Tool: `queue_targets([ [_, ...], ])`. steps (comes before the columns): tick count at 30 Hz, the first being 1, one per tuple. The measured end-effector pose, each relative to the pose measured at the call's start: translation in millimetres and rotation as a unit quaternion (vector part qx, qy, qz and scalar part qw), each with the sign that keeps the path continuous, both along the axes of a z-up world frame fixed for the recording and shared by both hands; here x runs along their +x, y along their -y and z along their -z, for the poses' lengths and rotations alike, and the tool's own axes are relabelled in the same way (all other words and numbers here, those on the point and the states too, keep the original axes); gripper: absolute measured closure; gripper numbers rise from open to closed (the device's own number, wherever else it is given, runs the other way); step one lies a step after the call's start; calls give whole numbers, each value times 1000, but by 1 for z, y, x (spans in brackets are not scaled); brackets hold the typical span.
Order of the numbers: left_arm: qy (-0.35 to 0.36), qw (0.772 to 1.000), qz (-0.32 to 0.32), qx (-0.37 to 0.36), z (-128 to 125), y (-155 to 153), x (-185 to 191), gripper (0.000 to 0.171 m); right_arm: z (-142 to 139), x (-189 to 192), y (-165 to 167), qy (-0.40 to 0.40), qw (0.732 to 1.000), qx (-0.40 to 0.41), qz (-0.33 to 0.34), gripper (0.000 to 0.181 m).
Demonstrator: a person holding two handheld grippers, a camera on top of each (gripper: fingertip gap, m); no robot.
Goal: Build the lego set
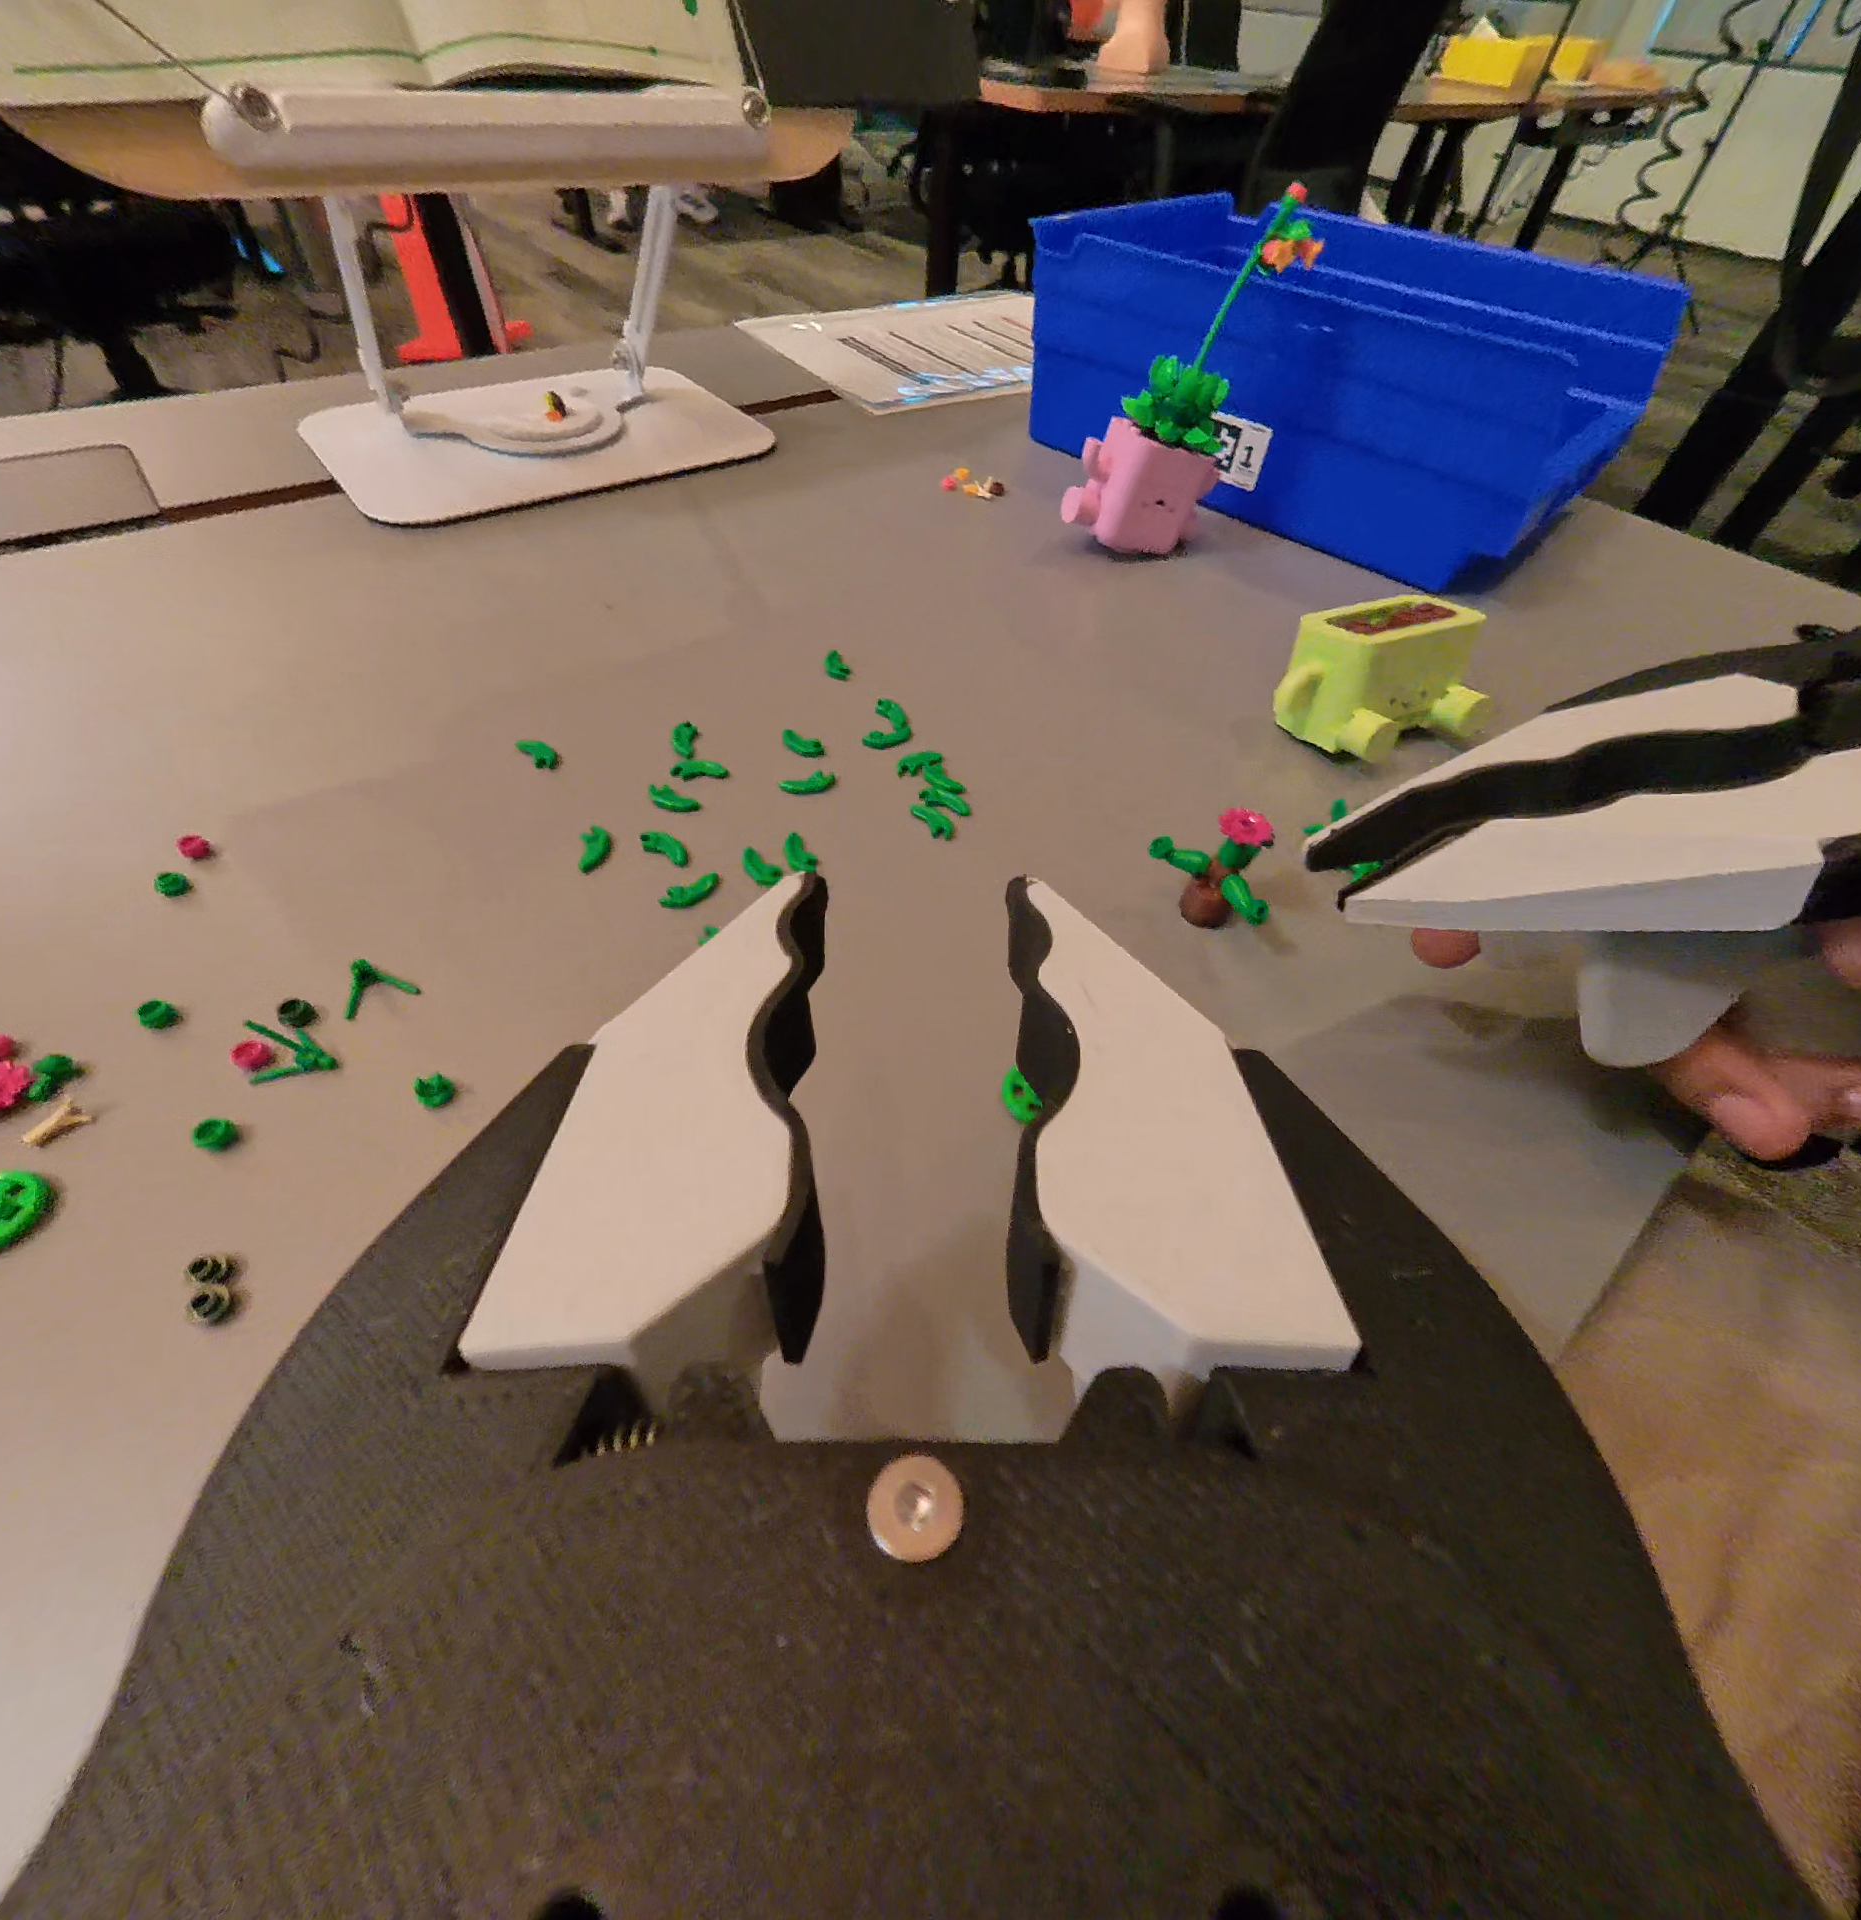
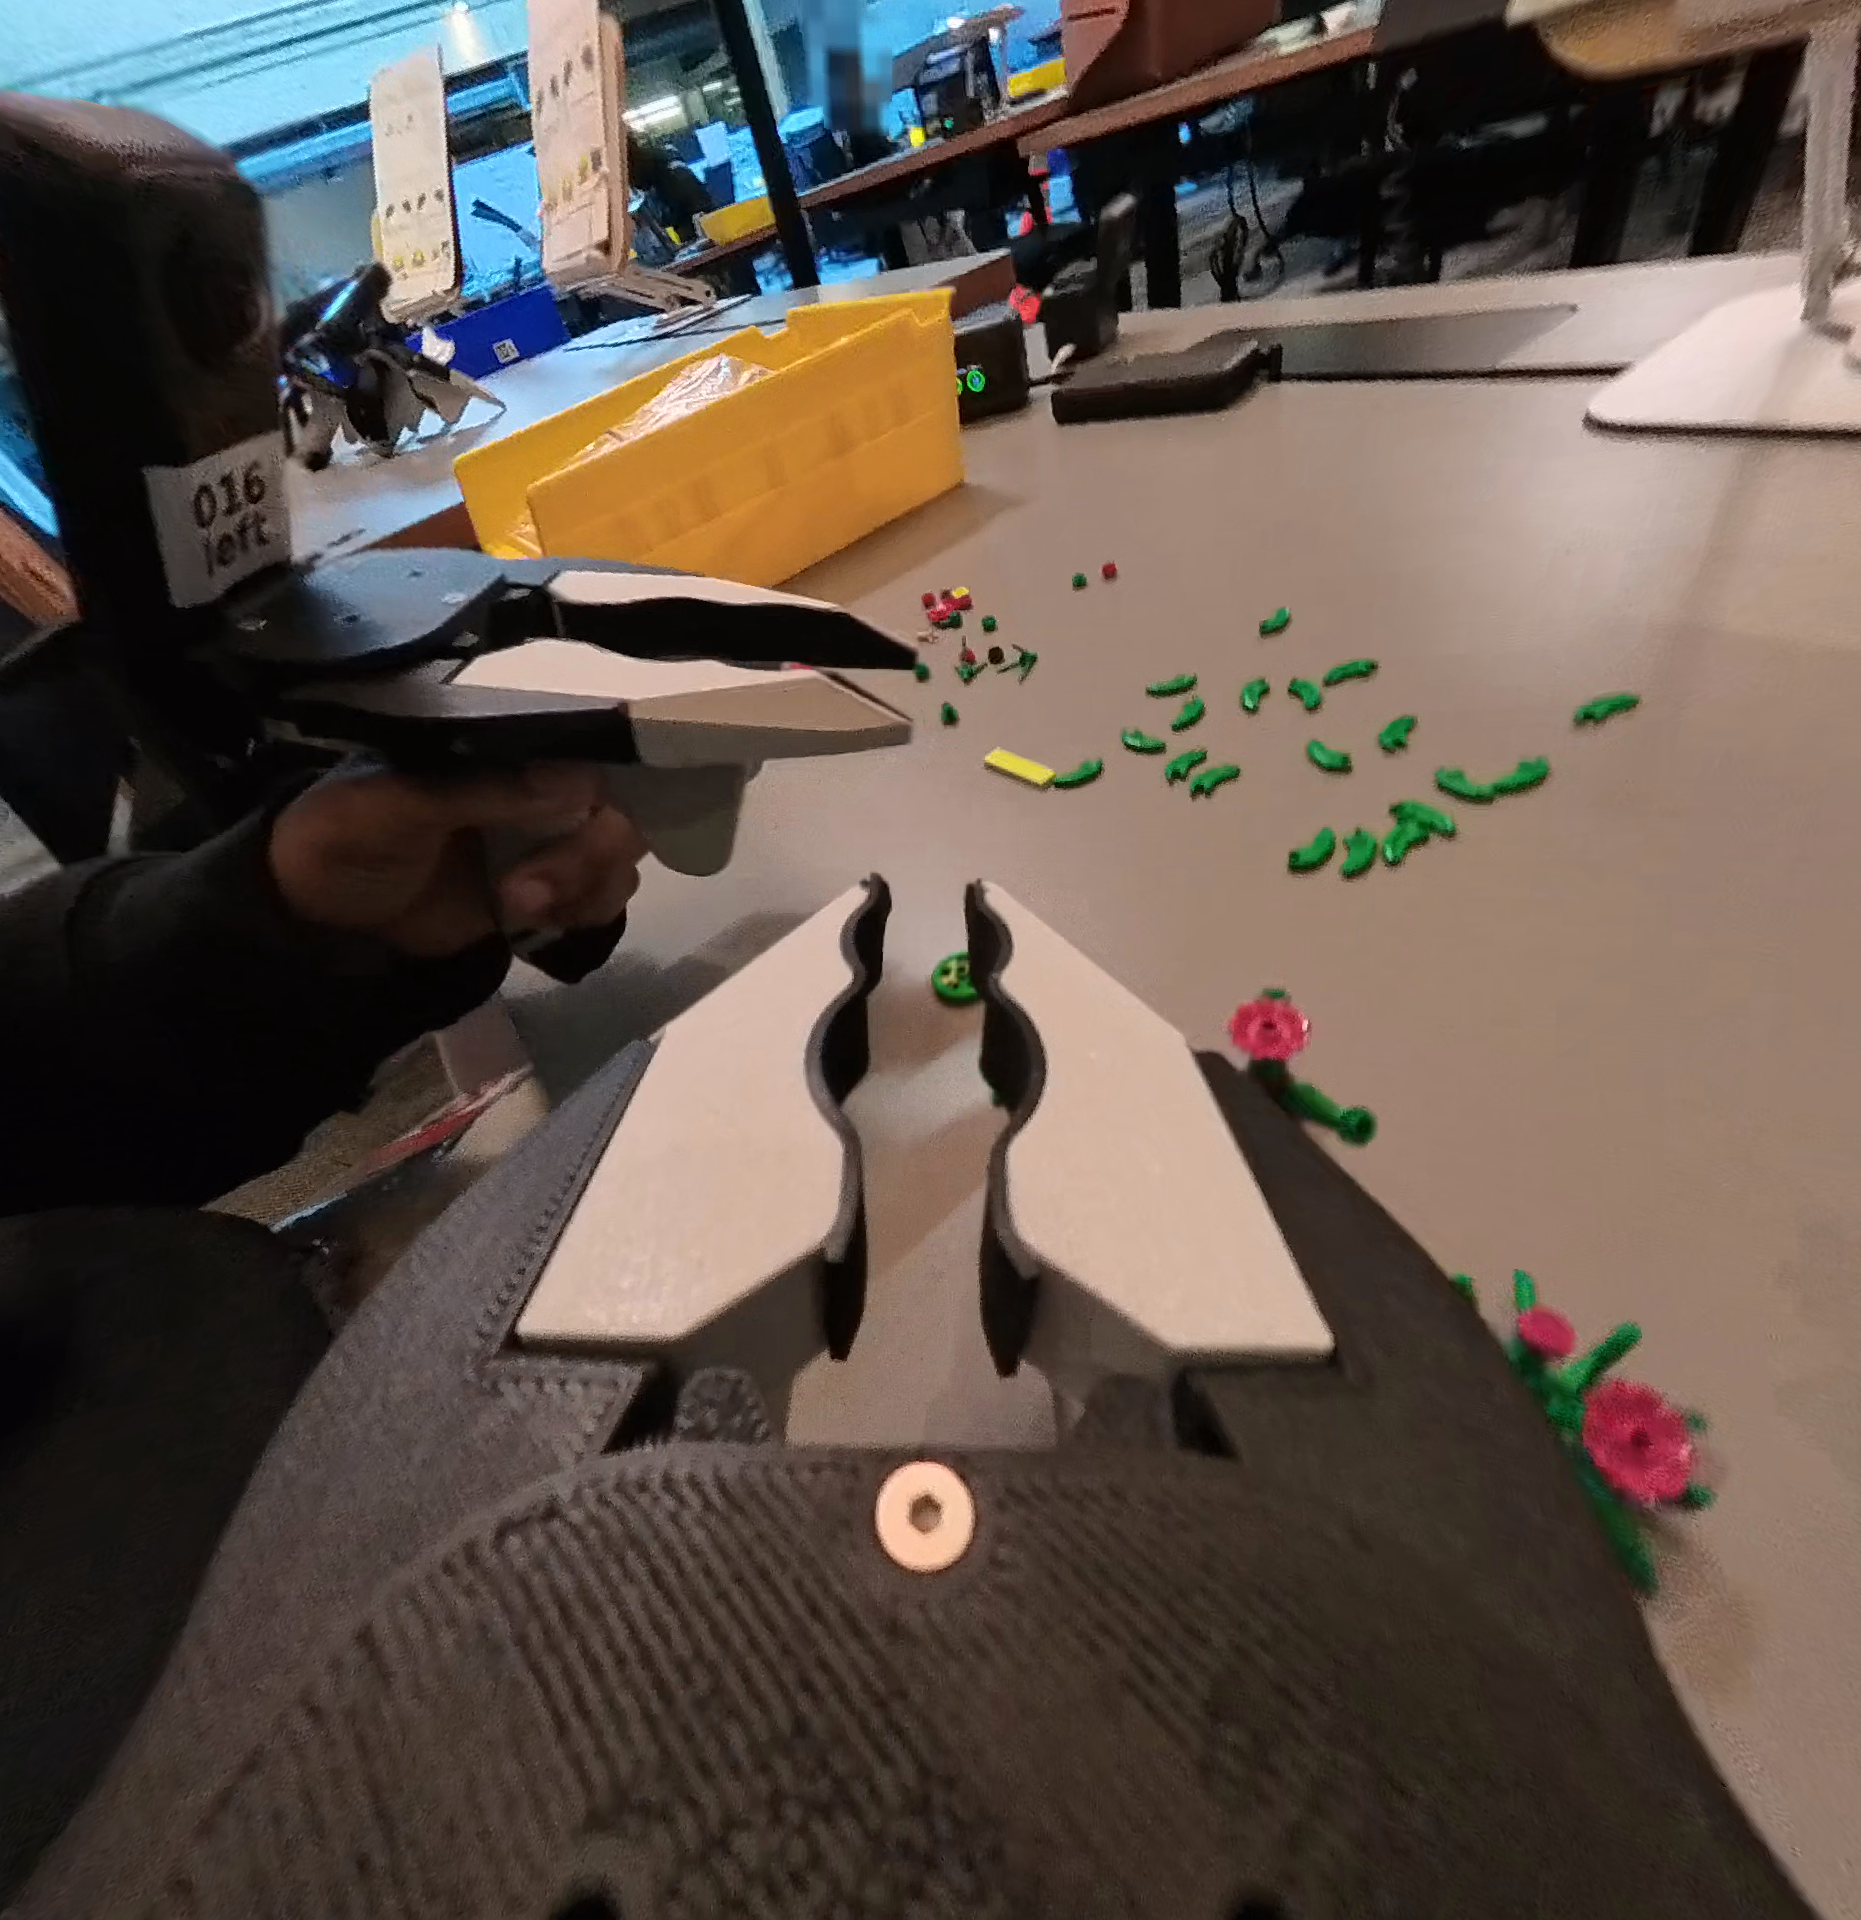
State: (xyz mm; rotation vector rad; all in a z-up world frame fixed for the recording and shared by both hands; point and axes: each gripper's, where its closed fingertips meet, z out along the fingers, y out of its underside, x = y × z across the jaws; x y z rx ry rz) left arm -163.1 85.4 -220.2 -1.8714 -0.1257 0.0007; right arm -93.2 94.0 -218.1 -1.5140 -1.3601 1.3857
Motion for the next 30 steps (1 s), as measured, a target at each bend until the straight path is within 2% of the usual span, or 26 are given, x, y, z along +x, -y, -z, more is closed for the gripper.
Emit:
queue_targets([
  [4, 12, 1000, 14, -21, 11, 7, 11, 140, 12, 6, 0, 25, 999, 5, 25, 166],
  [11, 54, 997, 29, -36, 18, 7, 13, 136, 52, 10, 10, 133, 989, 69, -4, 155],
  [14, 54, 997, 27, -44, 20, 7, 3, 136, 47, 6, 15, 130, 989, 63, -20, 159],
  [16, 33, 999, 2, -35, 16, 7, -15, 140, 46, 3, 24, 120, 992, 15, -47, 167],
  [19, 34, 999, -10, -37, 17, 3, -33, 142, 51, 5, 22, 133, 990, -26, -48, 150],
  [21, 43, 998, 1, -38, 18, -4, -37, 142, 47, 7, 11, 119, 992, -34, -26, 151],
  [26, 52, 998, 28, -22, 13, -23, -34, 142, 49, 10, 10, 122, 992, -22, -24, 156],
  [30, 26, 999, 37, -20, 10, -29, -27, 143, 47, 10, 12, 114, 993, -3, -23, 155],
])
